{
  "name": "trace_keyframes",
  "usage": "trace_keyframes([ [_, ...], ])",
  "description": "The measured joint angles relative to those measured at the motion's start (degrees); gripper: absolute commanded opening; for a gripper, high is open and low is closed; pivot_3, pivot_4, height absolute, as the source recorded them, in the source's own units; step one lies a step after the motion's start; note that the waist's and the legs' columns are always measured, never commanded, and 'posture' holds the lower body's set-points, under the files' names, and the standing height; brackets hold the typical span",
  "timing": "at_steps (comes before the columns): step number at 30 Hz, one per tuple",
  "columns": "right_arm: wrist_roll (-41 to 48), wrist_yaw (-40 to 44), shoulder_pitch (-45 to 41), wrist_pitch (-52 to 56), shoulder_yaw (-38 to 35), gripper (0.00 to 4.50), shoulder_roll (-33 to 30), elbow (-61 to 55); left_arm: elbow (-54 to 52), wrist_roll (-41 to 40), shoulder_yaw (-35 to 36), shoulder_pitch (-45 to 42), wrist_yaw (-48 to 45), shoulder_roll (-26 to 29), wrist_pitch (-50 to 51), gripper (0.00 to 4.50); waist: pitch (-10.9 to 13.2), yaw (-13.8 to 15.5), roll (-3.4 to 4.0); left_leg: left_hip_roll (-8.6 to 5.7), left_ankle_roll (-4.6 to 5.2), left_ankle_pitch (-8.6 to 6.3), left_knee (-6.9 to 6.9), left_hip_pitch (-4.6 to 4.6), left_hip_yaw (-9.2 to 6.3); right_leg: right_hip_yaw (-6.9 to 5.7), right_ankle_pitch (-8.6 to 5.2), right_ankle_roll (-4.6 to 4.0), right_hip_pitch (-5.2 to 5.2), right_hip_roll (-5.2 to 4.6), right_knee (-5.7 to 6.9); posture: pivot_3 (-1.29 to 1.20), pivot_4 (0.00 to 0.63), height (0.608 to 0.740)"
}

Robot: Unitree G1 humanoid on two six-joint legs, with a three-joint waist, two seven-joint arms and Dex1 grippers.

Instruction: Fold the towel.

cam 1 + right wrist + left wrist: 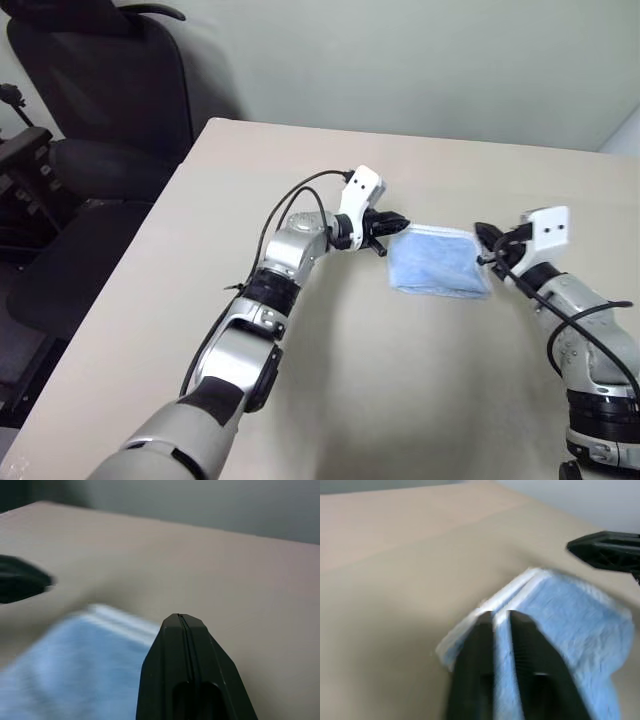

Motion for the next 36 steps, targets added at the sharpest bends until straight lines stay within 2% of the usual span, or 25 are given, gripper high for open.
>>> trace_keyframes([
  [7, -4.4, 1.5, -0.5, 0.8, 6.6, 0.0, 0.0, 10.3, 7.6, 5.4, -3.7, 0.8, 1.1, -3.2, -3.9, 0.05, 0.0, 0.1, 0.0, 0.01, 0.09, -0.03, 0.23, 0.03, 0.0, -0.03, 0.25, -0.03, 0.08, -0.03, 0.01, 0.0, 0.15, 0.74],
  [11, -6.2, 1.5, -0.6, -1.6, 6.9, 0.0, 0.6, 12.4, 13.1, 8.7, -4.6, 0.6, 3.5, -4.0, -6.9, 0.05, 0.0, -0.1, 0.03, 0.03, 0.1, -0.03, 0.14, 0.28, 0.0, -0.06, 0.29, -0.05, 0.3, 0.0, 0.0, 0.0, 0.15, 0.74],
  [16, -7.2, 1.7, 0.7, -3.9, 6.9, 0.0, 0.8, 12.2, 13.6, 7.8, -2.1, 1.9, 3.1, -4.3, -8.4, 0.05, 0.0, 0.0, 0.04, 0.02, 0.12, -0.03, 0.15, 0.27, 0.0, -0.06, 0.32, 0.0, 0.31, 0.0, 0.0, 0.0, 0.15, 0.74],
  [19, -5.7, 2.3, 1.8, -2.9, 5.9, 0.61, 0.7, 9.7, 9.7, 5.8, 0.3, 3.8, 2.5, -3.5, -6.9, 0.0, 0.0, 0.0, 0.06, 0.0, 0.11, -0.01, 0.11, 0.23, 0.03, -0.05, 0.32, 0.0, 0.25, 0.01, 0.01, 0.0, 0.15, 0.74],
  [22, -0.3, 3.4, 4.2, 2.2, 0.9, 1.6, -1.3, 2.1, -2.9, 1.3, 5.4, 9.4, 2.3, 2.3, -2.1, 0.0, 0.0, -0.6, 0.07, 0.02, -0.1, 0.2, 0.01, 0.22, 0.15, -0.07, 0.3, -0.01, 0.1, 0.13, 0.01, 0.0, 0.15, 0.74],
  [25, 2.0, 3.1, 4.7, 5.8, -5.1, 2.65, -3.8, -0.2, -11.7, 0.5, 8.7, 14.1, 3.9, 7.9, 1.3, 0.0, 0.0, -0.9, 0.05, 0.04, -0.11, 0.22, -0.05, 0.32, 0.21, -0.05, 0.22, -0.02, 0.13, 0.15, -0.01, 0.0, 0.15, 0.74],
  [30, 2.6, 2.7, 4.6, 8.5, -6.2, 4.41, -4.1, -0.1, -19.7, -0.4, 11.7, 20.6, 7.3, 11.3, 6.2, 0.0, 0.0, -0.6, 0.05, 0.04, -0.04, 0.22, -0.11, 0.31, 0.08, 0.02, 0.21, -0.08, -0.11, 0.05, -0.01, 0.0, 0.15, 0.74],
  [36, 2.9, 0.2, -1.5, 13.1, -6.6, 4.46, -1.9, 11.0, -24.7, -2.0, 14.6, 22.9, 9.7, 14.4, 8.6, 0.0, 0.0, -0.7, 0.04, 0.07, -0.07, 0.31, -0.38, 0.3, 0.06, -0.03, 0.41, -0.29, -0.06, 0.07, 0.06, 0.0, 0.15, 0.74],
])
